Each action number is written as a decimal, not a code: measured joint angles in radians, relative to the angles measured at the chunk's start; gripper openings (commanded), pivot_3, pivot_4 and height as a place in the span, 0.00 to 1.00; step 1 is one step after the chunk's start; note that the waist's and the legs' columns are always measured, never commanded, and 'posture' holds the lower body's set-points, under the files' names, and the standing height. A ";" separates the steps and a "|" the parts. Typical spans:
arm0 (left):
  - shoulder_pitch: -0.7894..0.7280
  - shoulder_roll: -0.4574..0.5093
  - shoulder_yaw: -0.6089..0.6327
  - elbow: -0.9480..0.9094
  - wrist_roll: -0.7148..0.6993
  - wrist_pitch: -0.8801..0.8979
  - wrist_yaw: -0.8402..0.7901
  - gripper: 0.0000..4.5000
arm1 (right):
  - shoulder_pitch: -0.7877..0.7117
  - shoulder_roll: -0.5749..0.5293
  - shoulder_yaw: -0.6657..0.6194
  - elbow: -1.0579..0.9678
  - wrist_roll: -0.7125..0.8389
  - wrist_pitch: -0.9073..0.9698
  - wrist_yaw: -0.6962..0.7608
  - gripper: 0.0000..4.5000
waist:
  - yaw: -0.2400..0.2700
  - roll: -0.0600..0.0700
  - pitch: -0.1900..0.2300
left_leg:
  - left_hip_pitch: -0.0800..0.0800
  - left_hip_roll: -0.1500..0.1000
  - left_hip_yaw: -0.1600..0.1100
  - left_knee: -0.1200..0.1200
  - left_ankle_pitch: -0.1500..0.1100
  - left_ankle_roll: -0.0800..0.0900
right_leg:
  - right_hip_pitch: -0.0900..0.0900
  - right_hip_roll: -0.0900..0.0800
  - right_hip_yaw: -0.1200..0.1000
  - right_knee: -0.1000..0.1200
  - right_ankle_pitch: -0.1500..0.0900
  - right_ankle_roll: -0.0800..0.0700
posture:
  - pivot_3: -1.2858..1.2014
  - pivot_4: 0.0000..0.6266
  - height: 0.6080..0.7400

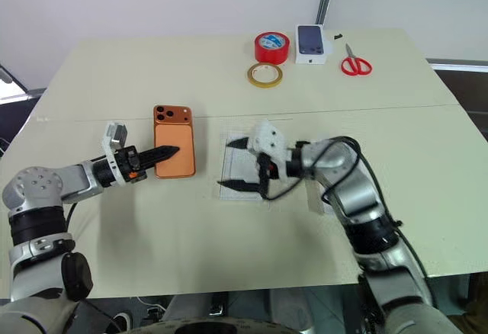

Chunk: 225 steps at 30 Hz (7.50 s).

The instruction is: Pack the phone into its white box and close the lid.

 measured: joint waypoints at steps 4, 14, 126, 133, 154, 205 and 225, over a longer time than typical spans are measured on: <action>-0.008 -0.002 -0.030 0.004 -0.001 -0.007 0.000 0.00 | 0.052 -0.033 0.060 0.003 -0.078 -0.117 -0.009 0.98 | -0.001 0.000 0.000 | 0.000 0.000 0.000 0.000 0.000 0.000 | 0.000 0.000 0.000 0.000 0.000 0.000 | 0.52 0.24 1.00; -0.040 -0.001 -0.056 0.025 -0.002 -0.024 0.000 0.00 | 0.088 -0.054 0.098 0.077 -0.148 -0.233 -0.028 0.49 | 0.014 -0.001 0.001 | 0.000 0.000 0.000 0.001 0.003 -0.005 | 0.000 0.000 0.000 0.000 0.000 0.000 | 0.52 0.24 1.00; -0.036 -0.047 -0.674 -0.092 0.465 -0.658 -0.191 0.01 | 0.092 -0.044 -0.024 0.204 -0.226 -0.144 -0.311 0.00 | 0.055 -0.002 0.001 | 0.000 0.001 0.001 0.004 0.000 0.001 | 0.005 0.002 0.000 -0.004 0.000 0.000 | 0.52 0.24 1.00; -0.034 -0.149 -0.724 -0.111 0.461 -0.616 -0.206 0.01 | 0.260 -0.164 -0.136 0.027 -0.192 -0.050 -0.283 0.00 | 0.052 -0.002 0.001 | 0.000 0.001 0.000 0.005 -0.001 0.003 | 0.008 0.002 0.000 -0.008 0.000 0.000 | 0.52 0.24 1.00; -0.077 -0.169 -0.750 -0.049 0.477 -0.688 -0.252 0.01 | 0.352 -0.230 -0.210 -0.060 -0.148 0.001 -0.258 0.00 | 0.049 -0.002 0.001 | 0.000 0.002 0.000 0.005 0.000 0.001 | 0.008 0.003 0.000 -0.009 0.000 0.000 | 0.52 0.24 1.00; 0.055 0.044 -0.517 -0.022 0.484 -1.446 -0.569 1.00 | 0.201 -0.145 -0.480 -0.400 0.178 1.074 -0.772 0.99 | 0.050 0.000 0.000 | 0.000 0.003 0.000 0.007 -0.004 0.008 | 0.009 0.003 0.000 -0.009 0.000 0.000 | 0.52 0.24 1.00; 0.170 0.084 -0.507 -0.158 0.429 -1.459 -0.595 1.00 | 0.106 -0.232 -0.494 -0.202 0.717 1.218 -1.105 0.99 | 0.043 0.000 0.000 | 0.000 0.003 0.000 0.006 -0.004 0.008 | 0.009 0.002 0.000 -0.009 0.000 0.000 | 0.52 0.24 1.00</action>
